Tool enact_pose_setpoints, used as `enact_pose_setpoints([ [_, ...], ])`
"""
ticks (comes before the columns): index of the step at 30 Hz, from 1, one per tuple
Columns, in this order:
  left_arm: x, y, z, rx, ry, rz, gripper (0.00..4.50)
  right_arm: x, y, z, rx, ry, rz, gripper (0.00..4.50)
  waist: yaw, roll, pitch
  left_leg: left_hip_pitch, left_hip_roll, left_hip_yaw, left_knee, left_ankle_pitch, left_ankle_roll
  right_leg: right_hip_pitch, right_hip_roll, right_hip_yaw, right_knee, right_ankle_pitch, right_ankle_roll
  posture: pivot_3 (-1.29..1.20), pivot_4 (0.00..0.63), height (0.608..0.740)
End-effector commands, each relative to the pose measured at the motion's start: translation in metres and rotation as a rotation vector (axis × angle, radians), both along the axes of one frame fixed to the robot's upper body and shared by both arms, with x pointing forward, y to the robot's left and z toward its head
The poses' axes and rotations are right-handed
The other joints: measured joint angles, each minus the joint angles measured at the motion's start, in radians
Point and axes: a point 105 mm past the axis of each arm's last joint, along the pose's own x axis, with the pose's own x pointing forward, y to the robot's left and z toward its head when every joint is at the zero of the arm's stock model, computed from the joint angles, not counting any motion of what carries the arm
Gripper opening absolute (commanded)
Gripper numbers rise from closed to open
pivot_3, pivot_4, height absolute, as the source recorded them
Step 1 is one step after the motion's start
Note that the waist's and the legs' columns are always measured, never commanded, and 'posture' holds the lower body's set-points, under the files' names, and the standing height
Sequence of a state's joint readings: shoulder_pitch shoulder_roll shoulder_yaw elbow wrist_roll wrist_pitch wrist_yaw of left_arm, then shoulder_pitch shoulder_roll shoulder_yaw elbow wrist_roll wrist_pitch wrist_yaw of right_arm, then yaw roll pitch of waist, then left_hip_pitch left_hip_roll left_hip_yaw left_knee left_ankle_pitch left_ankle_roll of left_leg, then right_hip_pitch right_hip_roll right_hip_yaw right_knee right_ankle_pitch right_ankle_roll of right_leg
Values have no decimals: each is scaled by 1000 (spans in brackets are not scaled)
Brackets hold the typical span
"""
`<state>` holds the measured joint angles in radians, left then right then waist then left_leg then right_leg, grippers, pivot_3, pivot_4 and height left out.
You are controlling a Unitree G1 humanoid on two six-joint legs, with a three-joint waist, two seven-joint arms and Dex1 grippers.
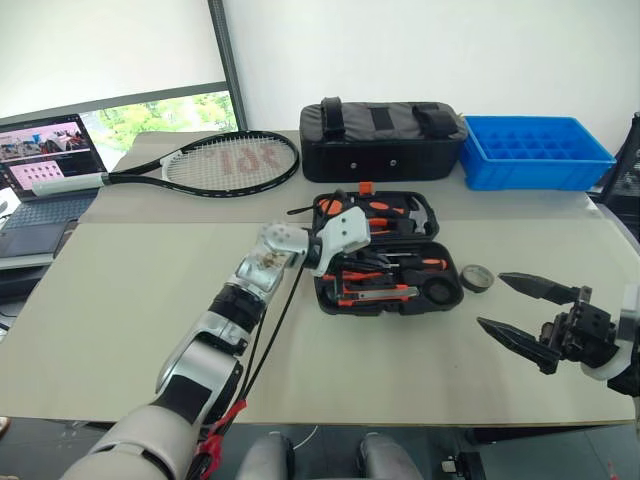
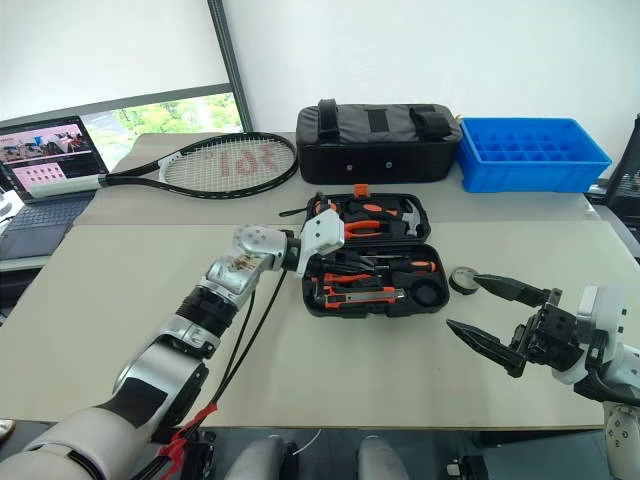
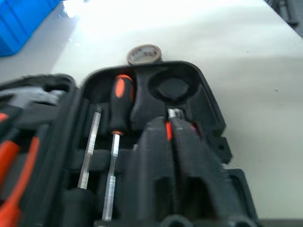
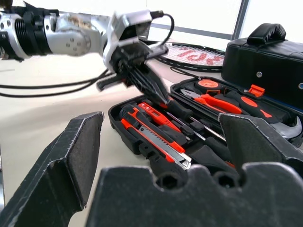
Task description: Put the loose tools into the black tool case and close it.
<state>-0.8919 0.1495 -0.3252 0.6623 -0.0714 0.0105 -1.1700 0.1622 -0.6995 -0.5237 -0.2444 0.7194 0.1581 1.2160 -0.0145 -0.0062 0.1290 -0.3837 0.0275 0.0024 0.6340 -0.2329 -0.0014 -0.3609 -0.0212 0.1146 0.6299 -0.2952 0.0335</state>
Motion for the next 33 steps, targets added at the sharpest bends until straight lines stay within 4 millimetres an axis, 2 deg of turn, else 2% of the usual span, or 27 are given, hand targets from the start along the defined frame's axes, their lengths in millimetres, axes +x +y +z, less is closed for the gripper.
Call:
enact_pose_setpoints([
  [1,2,0,-7,9,-21,3,47,0,-4,12,-24,-61,-10,4500,0,0,0,0,0,0,0,0,0,0,0,0,0,0,0,0,150,707],
  [14,5,3,-48,148,-35,38,47,3,5,19,-28,-64,-2,4500,0,0,0,0,0,0,0,0,0,3,0,0,1,-1,1,0,150,707],
  [22,1,3,-68,196,-3,43,47,1,4,16,-25,-57,-5,4500,1,1,-2,2,-1,-1,4,0,0,7,0,0,2,-2,4,0,150,707],
  [30,-1,6,-79,229,14,48,47,1,4,14,-30,-44,-15,4500,0,1,-5,2,-1,-2,5,0,0,8,0,0,2,-2,4,0,150,707],
  [33,3,7,-74,207,-2,61,47,4,4,12,-40,-34,-31,4500,0,1,-5,2,-1,-2,5,0,0,8,0,0,2,-2,4,0,150,707],
])
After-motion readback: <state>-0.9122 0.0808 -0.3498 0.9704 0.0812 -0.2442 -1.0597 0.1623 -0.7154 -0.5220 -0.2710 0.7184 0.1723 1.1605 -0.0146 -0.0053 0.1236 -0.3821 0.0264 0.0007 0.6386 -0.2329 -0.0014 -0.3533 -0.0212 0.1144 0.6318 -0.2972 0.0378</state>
